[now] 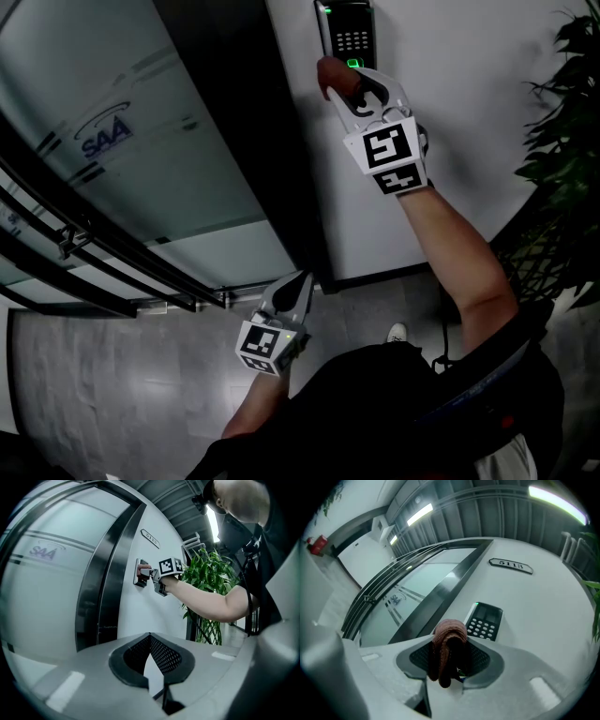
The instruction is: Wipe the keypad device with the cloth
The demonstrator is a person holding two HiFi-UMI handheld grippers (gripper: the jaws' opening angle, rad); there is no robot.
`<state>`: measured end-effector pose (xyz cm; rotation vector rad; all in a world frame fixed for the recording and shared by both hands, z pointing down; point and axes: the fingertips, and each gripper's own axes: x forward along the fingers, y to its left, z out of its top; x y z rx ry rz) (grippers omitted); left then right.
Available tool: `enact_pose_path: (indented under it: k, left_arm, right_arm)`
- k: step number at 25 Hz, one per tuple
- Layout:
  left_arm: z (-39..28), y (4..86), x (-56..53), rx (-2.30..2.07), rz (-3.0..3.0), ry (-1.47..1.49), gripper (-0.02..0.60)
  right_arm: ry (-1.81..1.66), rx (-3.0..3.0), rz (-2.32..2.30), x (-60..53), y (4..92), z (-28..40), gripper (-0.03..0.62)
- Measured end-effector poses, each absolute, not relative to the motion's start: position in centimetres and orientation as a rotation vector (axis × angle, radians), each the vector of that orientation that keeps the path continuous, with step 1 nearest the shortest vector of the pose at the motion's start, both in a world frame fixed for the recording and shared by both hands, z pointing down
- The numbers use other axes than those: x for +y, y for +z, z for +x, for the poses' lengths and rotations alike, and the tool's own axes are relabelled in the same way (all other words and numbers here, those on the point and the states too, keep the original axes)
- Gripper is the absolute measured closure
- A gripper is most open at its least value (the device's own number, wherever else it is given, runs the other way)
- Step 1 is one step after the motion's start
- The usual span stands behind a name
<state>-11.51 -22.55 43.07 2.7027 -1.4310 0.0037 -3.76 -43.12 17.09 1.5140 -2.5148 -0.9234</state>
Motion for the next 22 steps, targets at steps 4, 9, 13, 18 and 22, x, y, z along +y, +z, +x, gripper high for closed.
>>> enact_pose_path:
  k: [4, 9, 13, 18, 22]
  left_arm:
    - [-11.9, 43.4, -22.3, -1.441, 2.689, 0.010, 0.565]
    - [-12.1, 43.4, -22.3, -1.450, 2.687, 0.011, 0.565]
    - [-11.9, 43.2, -22.4, -1.442, 2.694, 0.009, 0.565]
    - [-11.4, 43.0, -22.5, -1.430, 2.703, 0.004, 0.565]
    - [-11.2, 43.0, -22.5, -1.424, 2.707, 0.003, 0.565]
  right_arm:
    - [-0.899, -2.496, 1.525, -44.0, 17.4, -3.6, 0.448]
    - [-0.911, -2.459, 1.548, -44.6, 17.1, -2.4, 0.448]
    - [-0.927, -2.434, 1.562, -44.7, 16.9, -1.6, 0.450]
    - [-0.934, -2.416, 1.580, -44.7, 16.7, -0.6, 0.450]
    - [-0.933, -2.408, 1.590, -44.6, 17.0, 0.0, 0.448]
